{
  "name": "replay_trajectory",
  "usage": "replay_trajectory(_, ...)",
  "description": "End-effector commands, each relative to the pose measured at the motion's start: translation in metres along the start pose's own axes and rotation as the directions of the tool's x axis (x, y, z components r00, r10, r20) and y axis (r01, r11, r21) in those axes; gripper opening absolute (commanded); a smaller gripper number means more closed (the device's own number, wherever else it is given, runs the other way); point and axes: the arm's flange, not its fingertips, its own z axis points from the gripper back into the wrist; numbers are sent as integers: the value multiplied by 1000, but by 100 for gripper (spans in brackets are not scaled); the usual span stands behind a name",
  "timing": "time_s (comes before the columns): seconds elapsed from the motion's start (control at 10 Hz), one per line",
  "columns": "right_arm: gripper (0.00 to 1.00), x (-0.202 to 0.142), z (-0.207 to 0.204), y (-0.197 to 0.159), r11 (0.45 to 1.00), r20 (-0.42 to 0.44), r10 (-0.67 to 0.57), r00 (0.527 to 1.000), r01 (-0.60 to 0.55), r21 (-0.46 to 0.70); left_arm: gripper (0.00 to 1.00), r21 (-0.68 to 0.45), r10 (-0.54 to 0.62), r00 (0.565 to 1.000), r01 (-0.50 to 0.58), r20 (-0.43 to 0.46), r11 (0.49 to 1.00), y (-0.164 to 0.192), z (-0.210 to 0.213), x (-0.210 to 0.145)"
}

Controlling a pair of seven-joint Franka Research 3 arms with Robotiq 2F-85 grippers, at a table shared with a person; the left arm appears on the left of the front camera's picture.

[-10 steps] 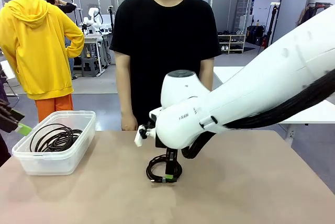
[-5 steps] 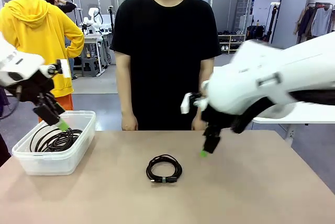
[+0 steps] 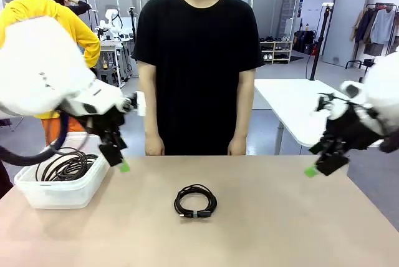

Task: Organize and store the cables.
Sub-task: Place the USB Extension Cable into the Organizing box.

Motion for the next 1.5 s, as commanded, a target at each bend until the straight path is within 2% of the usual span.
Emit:
replay_trajectory(0.0, 100, -47, 15, 10, 999, 24, -2, 1000, 1, 43, 100, -2, -57, 997, 57, -55, 998, 11, -25, 39)
replay_trajectory(0.1, 100, -67, 22, 10, 999, 36, -32, 999, 31, 43, 100, -29, -95, 994, 93, -50, 995, 9, -42, 60)
replay_trajectory(0.3, 100, -99, 33, 20, 997, 51, -66, 997, 64, 38, 100, -100, -188, 978, 178, -95, 979, 9, -82, 93)
replay_trajectory(0.7, 100, -139, 38, 43, 996, 91, -86, 992, 88, -10, 100, -216, -226, 962, 190, -155, 958, 16, -130, 118)
replay_trajectory(0.8, 100, -100, 60, -27, 995, 62, -98, 993, 96, 26, 100, -241, -242, 956, 199, -168, 950, 16, -138, 123)
replay_trajectory(1.2, 100, -100, 60, -27, 995, 62, -98, 993, 96, 26, 100, -248, -192, 958, 138, -211, 959, 15, -168, 127)
replay_trajectory(1.3, 100, -100, 60, -27, 995, 62, -98, 993, 96, 26, 100, -259, -171, 963, 114, -209, 959, 12, -174, 129)
replay_trajectory(1.4, 100, -100, 60, -27, 995, 62, -98, 993, 96, 26, 100, -275, -164, 972, 114, -167, 955, 11, -172, 131)
